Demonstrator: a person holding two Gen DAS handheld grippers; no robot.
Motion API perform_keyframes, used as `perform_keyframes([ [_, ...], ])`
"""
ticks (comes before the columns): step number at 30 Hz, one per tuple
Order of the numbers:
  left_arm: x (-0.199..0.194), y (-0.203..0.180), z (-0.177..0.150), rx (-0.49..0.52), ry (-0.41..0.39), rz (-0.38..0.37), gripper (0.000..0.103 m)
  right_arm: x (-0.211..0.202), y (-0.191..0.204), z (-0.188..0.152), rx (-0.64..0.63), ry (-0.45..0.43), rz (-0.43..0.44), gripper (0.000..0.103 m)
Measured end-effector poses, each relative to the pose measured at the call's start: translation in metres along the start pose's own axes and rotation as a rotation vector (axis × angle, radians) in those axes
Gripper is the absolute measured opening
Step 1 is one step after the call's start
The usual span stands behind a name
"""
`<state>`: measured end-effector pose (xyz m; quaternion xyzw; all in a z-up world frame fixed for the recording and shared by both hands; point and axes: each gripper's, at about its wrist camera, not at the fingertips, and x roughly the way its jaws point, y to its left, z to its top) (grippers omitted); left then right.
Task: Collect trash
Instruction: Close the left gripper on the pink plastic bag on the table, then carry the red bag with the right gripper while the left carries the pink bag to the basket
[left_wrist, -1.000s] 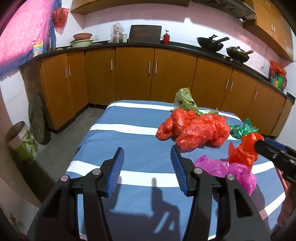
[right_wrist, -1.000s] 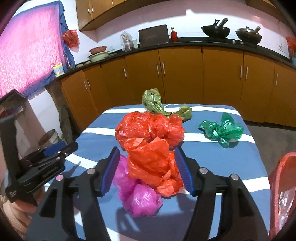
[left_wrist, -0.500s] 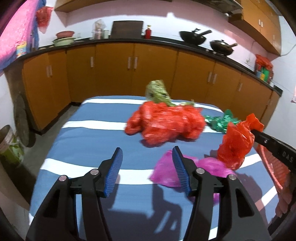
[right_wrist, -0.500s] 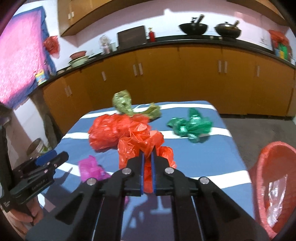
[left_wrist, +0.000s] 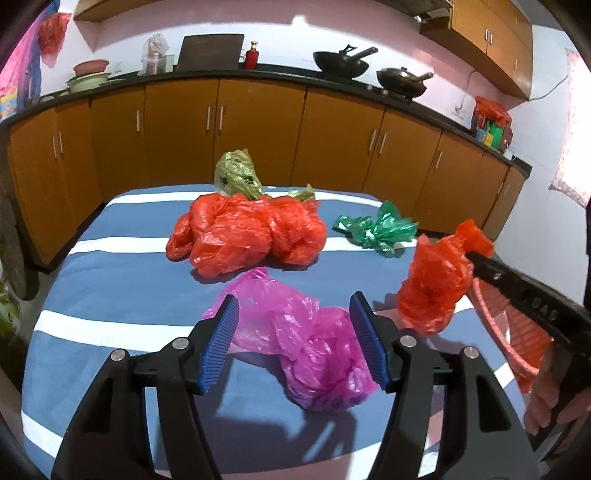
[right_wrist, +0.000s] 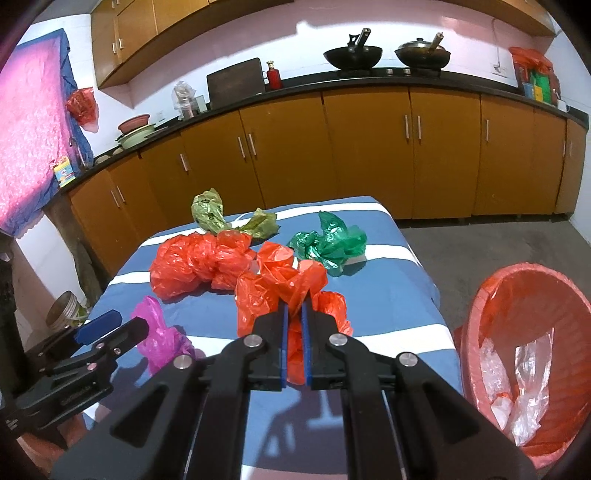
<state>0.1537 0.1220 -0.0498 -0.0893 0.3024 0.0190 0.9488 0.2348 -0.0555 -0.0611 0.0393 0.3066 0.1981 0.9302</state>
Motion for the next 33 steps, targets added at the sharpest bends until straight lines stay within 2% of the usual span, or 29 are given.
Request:
perform_keyframes([
  [7, -0.004, 0.002, 0.004, -0.019, -0.011, 0.013, 0.063, -0.006, -0.005, 0.000, 0.008, -0.014, -0.005, 0.008],
  [13, 0.015, 0.004, -0.001, -0.012, 0.065, 0.046, 0.061, -0.008, -0.008, 0.001, 0.015, -0.017, -0.008, 0.008],
  [14, 0.020, 0.004, -0.003, -0.012, 0.086, 0.052, 0.049, -0.009, -0.008, 0.001, 0.013, -0.016, -0.007, 0.008],
  [16, 0.027, 0.007, -0.007, -0.019, 0.123, 0.053, 0.032, -0.010, -0.009, 0.000, 0.010, -0.016, -0.008, 0.008],
  [20, 0.026, 0.015, -0.008, -0.043, 0.108, 0.034, 0.015, -0.013, -0.010, 0.000, 0.012, -0.019, -0.011, 0.008],
  [23, 0.023, 0.017, -0.004, -0.034, 0.094, 0.035, 0.011, -0.016, -0.012, 0.000, 0.016, -0.023, -0.014, 0.008],
  [33, 0.007, 0.019, 0.022, -0.015, 0.021, 0.055, 0.011, -0.028, -0.014, 0.002, 0.022, -0.044, -0.014, 0.008],
])
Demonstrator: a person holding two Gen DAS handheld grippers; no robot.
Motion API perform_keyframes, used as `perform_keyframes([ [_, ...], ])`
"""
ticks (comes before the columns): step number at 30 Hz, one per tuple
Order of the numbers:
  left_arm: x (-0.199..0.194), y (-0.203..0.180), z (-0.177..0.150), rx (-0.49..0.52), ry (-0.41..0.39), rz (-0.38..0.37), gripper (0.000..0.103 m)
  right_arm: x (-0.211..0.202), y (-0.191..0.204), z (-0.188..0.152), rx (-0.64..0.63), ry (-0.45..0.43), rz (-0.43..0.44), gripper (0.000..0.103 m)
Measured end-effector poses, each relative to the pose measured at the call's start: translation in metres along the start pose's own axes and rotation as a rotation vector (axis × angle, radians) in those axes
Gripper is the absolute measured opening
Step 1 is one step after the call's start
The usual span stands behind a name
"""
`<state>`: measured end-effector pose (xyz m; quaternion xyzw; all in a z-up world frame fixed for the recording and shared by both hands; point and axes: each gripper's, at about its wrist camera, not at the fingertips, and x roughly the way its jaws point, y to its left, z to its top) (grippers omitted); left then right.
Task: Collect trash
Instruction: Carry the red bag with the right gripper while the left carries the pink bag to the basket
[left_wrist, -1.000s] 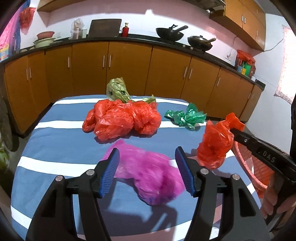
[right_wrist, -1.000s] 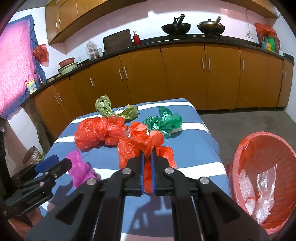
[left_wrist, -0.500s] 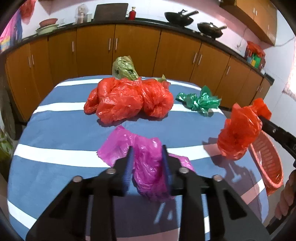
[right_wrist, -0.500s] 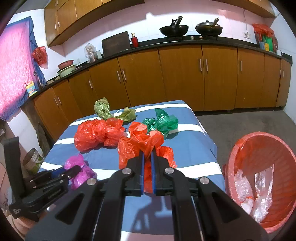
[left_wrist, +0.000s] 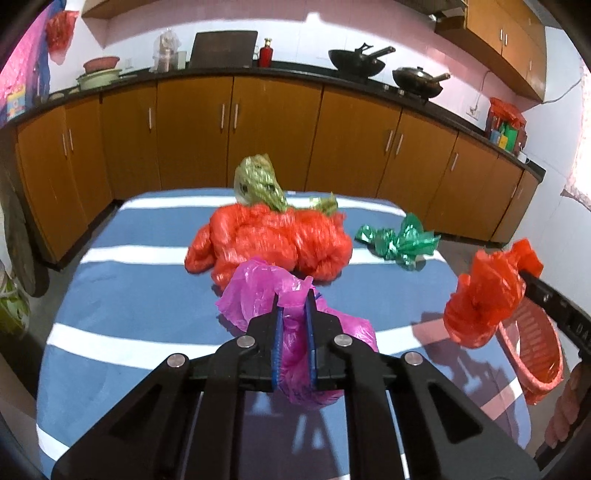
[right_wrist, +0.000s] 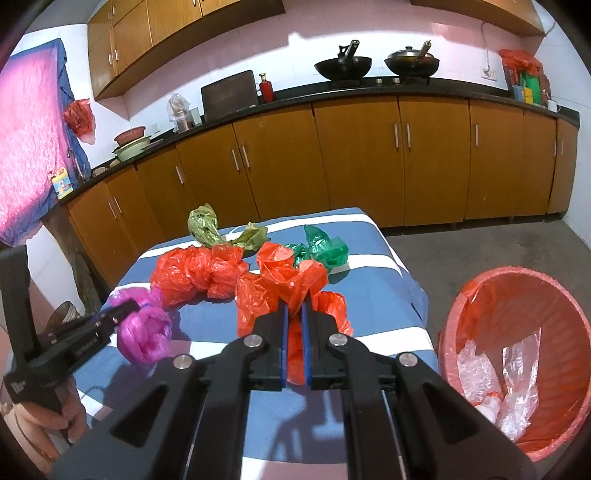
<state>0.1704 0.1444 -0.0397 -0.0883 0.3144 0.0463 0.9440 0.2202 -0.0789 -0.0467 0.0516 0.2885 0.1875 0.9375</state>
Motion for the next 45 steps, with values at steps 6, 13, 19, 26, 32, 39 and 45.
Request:
perform_keyframes([
  [6, -0.009, -0.011, 0.011, 0.017, -0.033, -0.008, 0.011, -0.009, -0.004, 0.002, 0.004, -0.015, -0.002, 0.008],
  [13, -0.016, -0.033, 0.016, 0.051, -0.052, -0.037, 0.011, -0.025, -0.013, 0.003, 0.015, -0.040, -0.018, 0.008],
  [19, -0.021, -0.058, 0.019, 0.091, -0.060, -0.068, 0.011, -0.041, -0.028, 0.006, 0.035, -0.066, -0.047, 0.008],
  [26, -0.026, -0.093, 0.021, 0.143, -0.066, -0.114, 0.011, -0.062, -0.050, 0.006, 0.049, -0.103, -0.110, 0.008],
  [32, -0.027, -0.122, 0.020, 0.182, -0.065, -0.155, 0.011, -0.077, -0.071, 0.003, 0.069, -0.122, -0.165, 0.008],
  [39, -0.027, -0.153, 0.019, 0.217, -0.061, -0.200, 0.011, -0.089, -0.093, 0.001, 0.086, -0.133, -0.222, 0.008],
  [45, -0.024, -0.173, 0.016, 0.238, -0.050, -0.233, 0.011, -0.098, -0.111, -0.001, 0.100, -0.143, -0.254, 0.008],
])
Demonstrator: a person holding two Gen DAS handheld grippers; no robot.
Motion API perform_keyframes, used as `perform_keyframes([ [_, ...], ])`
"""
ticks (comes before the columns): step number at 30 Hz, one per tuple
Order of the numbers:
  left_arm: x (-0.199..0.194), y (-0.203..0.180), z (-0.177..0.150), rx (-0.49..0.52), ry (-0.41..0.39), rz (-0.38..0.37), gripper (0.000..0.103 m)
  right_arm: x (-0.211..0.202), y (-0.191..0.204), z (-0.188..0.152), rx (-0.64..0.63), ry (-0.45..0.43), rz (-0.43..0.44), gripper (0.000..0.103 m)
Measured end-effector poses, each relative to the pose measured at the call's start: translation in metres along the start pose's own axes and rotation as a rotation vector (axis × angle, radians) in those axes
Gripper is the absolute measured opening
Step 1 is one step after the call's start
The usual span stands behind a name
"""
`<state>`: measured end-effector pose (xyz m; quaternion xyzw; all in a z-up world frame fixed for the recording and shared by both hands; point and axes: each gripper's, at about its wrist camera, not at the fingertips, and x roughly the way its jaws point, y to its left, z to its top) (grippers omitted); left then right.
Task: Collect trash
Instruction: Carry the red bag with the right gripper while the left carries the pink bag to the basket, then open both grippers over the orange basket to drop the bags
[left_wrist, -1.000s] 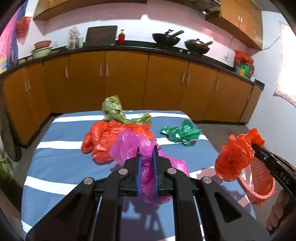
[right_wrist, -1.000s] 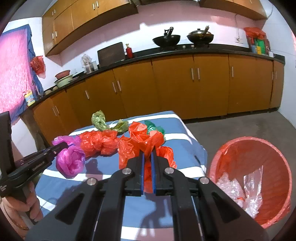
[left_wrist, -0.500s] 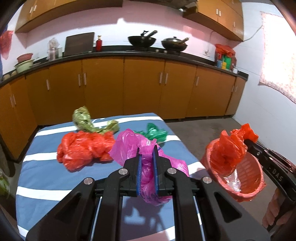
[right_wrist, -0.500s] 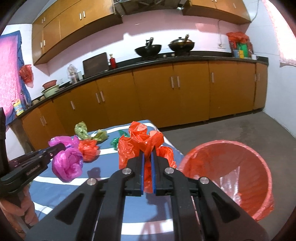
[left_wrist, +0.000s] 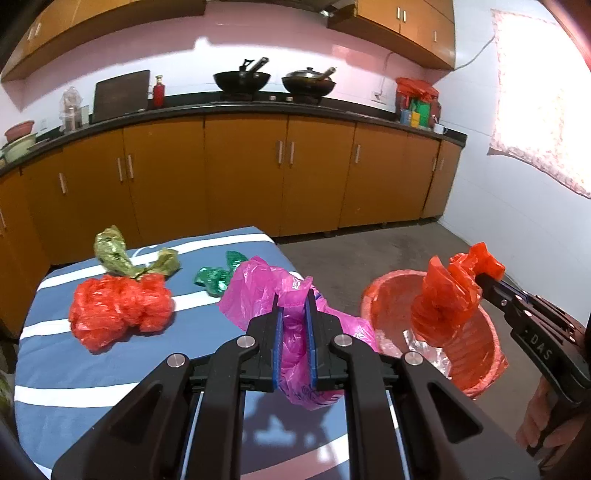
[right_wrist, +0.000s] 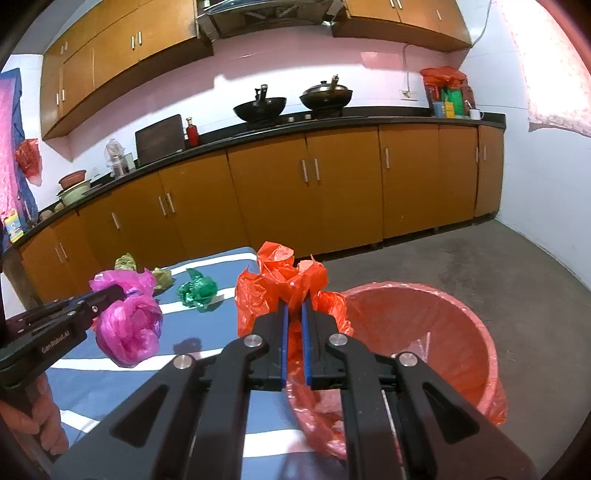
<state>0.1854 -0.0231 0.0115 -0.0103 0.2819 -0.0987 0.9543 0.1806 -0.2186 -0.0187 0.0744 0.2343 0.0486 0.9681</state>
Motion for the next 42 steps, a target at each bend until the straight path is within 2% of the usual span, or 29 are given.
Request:
perform_keyframes([
  [13, 0.016, -0.038, -0.001, 0.045, 0.028, -0.063, 0.011, -0.005, -0.032, -0.005, 0.008, -0.004, -0.072, 0.008],
  [24, 0.034, -0.078, 0.002, 0.070, 0.039, -0.175, 0.011, -0.007, -0.072, -0.008, 0.047, -0.003, -0.143, 0.008],
  [42, 0.086, -0.135, -0.005, 0.124, 0.088, -0.279, 0.011, 0.014, -0.117, -0.009, 0.127, 0.003, -0.181, 0.008],
])
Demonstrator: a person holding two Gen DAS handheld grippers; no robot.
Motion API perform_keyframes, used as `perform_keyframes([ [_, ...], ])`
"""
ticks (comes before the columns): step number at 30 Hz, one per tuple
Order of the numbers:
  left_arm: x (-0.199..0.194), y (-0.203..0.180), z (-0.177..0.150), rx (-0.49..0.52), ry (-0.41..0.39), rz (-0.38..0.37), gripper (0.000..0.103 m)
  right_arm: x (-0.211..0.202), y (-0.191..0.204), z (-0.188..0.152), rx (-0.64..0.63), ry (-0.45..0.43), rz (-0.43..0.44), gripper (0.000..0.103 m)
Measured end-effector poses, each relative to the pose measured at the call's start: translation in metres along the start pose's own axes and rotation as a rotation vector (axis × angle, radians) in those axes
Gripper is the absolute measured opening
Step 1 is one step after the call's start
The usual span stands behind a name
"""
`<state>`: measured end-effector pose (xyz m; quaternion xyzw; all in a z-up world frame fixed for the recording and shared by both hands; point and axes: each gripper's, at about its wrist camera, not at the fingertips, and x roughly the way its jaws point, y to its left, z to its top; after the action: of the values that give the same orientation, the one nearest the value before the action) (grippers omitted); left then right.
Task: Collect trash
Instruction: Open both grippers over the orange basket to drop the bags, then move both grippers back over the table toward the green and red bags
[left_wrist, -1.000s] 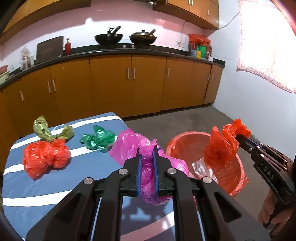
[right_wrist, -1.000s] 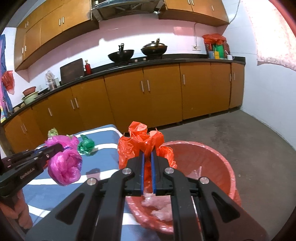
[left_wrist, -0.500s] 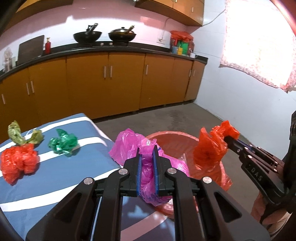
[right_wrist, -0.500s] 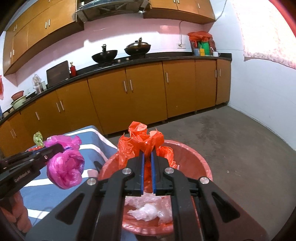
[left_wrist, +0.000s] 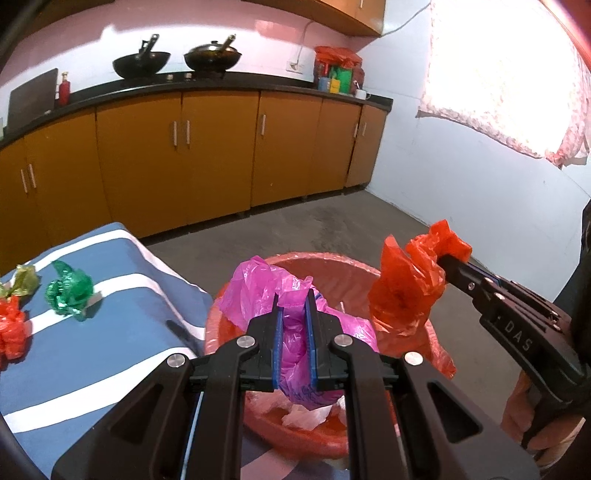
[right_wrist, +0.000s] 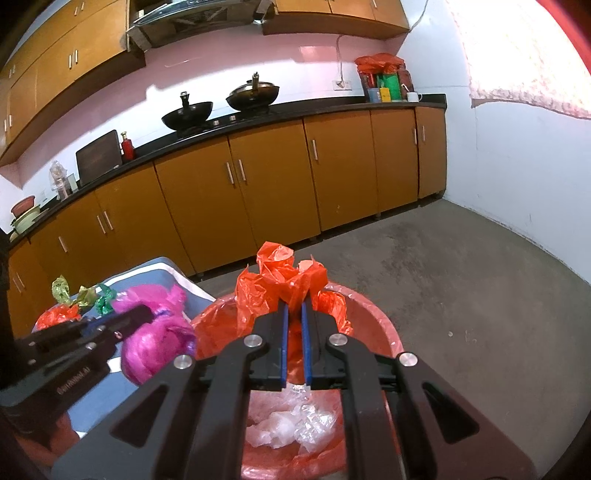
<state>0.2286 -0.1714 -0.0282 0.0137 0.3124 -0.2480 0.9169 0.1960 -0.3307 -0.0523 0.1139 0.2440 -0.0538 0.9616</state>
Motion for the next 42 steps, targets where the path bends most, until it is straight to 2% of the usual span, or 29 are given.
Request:
perform_keyframes([
  [6, 0.017, -0.003, -0.001, 0.001, 0.021, -0.010, 0.012, 0.007, -0.003, -0.002, 0.017, -0.004, 0.007, 0.012],
  [9, 0.023, 0.000, -0.004, -0.013, 0.039, -0.019, 0.025, 0.009, -0.006, -0.004, 0.022, -0.002, 0.010, 0.022],
  [10, 0.023, 0.001, -0.005, -0.018, 0.042, -0.019, 0.035, 0.009, -0.008, -0.004, 0.023, -0.002, 0.009, 0.024],
  [11, 0.024, 0.001, -0.006, -0.021, 0.042, -0.024, 0.040, 0.010, -0.008, -0.005, 0.024, 0.001, 0.007, 0.025],
  [20, 0.011, 0.021, -0.009, -0.050, 0.032, 0.005, 0.040, 0.009, -0.006, -0.003, 0.017, 0.000, -0.005, 0.027],
  [27, -0.012, 0.052, -0.010, -0.093, -0.002, 0.057, 0.040, 0.006, 0.018, 0.000, -0.014, -0.004, 0.024, 0.031],
  [34, -0.056, 0.099, -0.023, -0.113, -0.055, 0.172, 0.048, 0.011, 0.075, 0.000, -0.089, 0.004, 0.111, 0.045],
  [37, -0.079, 0.130, -0.032, -0.147, -0.078, 0.248, 0.053, 0.018, 0.109, -0.003, -0.126, 0.022, 0.167, 0.050],
  [42, -0.122, 0.195, -0.054, -0.211, -0.114, 0.421, 0.062, 0.035, 0.169, -0.012, -0.177, 0.060, 0.254, 0.054],
])
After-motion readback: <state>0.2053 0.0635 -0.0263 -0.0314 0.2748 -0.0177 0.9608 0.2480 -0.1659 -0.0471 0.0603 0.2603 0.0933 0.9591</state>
